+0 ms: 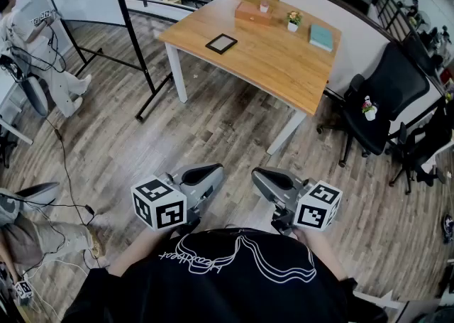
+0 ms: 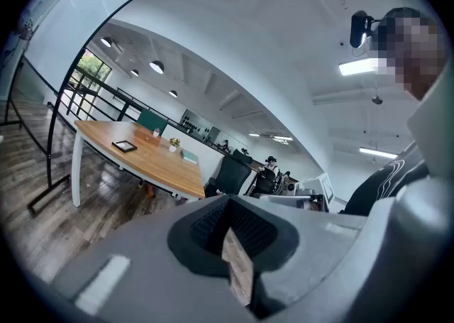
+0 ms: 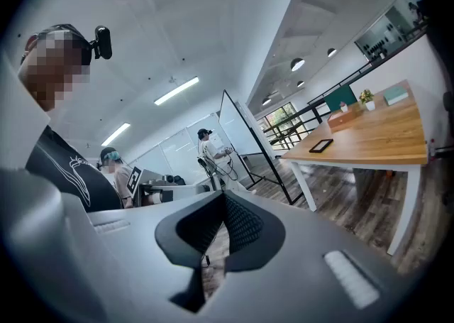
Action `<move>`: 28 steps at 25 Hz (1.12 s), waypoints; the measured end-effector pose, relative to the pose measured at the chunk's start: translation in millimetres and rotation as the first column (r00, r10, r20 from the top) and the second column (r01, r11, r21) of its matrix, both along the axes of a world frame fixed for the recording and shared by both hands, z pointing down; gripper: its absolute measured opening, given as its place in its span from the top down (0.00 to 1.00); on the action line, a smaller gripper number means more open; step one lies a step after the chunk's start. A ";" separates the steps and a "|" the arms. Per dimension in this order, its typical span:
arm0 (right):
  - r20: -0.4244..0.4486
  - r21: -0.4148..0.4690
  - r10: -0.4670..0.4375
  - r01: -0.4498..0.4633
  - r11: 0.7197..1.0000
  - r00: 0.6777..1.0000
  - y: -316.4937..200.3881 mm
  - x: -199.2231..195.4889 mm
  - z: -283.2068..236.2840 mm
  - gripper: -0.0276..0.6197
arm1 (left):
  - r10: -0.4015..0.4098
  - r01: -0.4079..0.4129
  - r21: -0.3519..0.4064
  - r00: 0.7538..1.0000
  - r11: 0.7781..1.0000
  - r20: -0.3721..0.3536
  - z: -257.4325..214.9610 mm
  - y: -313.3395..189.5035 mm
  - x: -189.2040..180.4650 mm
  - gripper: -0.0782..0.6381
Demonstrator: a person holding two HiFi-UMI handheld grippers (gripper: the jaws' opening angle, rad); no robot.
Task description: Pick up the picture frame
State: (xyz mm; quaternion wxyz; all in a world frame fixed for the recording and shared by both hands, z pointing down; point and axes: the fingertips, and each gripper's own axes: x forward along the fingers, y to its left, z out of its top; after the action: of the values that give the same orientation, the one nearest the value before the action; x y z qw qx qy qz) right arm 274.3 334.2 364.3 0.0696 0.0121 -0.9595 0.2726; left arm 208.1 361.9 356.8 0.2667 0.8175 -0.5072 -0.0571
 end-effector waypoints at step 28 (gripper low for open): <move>-0.023 0.024 0.116 -0.115 0.993 0.993 26.5 -37.2 18.4 0.77 | 0.019 -0.018 -0.026 0.999 0.999 0.044 27.2 46.1 -60.4 0.70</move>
State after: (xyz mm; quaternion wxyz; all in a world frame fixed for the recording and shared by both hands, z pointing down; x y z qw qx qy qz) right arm 237.1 360.7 382.7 0.0655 0.0717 -0.9593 0.2652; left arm 147.7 408.0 384.0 0.2663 0.8198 -0.5060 -0.0298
